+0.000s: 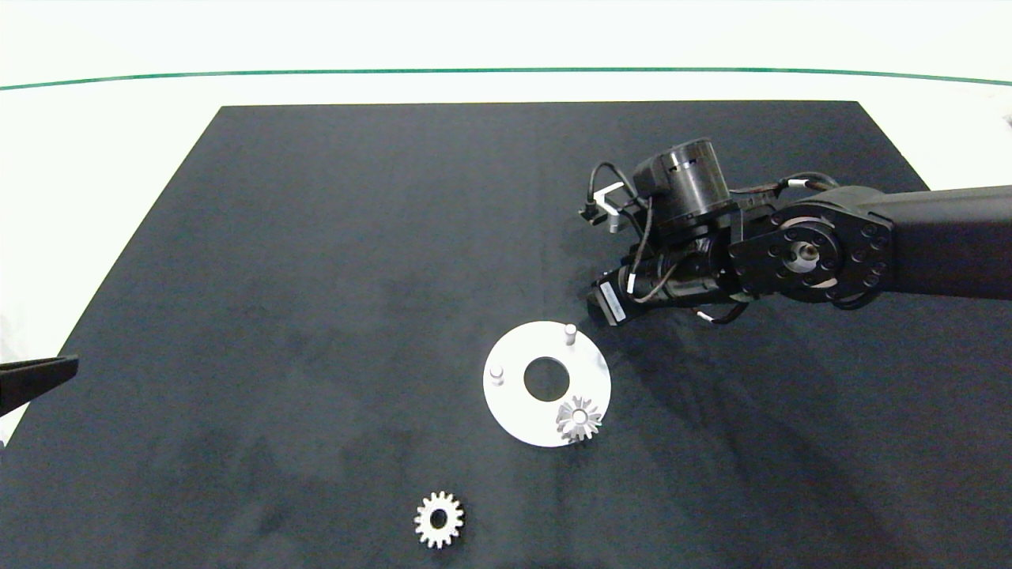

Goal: Install three planetary gears onto the carrier pins

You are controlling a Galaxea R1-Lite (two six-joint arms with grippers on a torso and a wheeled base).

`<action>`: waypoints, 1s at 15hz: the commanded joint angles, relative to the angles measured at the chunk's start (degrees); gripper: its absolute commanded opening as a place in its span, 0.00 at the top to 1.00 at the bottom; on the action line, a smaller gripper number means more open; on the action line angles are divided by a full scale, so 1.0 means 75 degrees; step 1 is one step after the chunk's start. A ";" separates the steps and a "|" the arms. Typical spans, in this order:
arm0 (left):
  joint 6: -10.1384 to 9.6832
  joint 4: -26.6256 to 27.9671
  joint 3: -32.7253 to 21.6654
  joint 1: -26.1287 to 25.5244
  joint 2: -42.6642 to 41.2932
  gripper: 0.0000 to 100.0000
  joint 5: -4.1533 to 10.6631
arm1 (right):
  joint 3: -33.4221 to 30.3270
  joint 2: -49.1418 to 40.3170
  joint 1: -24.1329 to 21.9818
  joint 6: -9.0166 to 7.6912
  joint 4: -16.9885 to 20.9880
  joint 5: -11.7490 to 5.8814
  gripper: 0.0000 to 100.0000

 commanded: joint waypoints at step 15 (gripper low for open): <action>0.0007 0.0013 -0.0008 0.0015 -0.0094 0.00 0.0005 | 0.0664 -0.0986 0.1263 0.0211 0.0148 -0.0012 0.78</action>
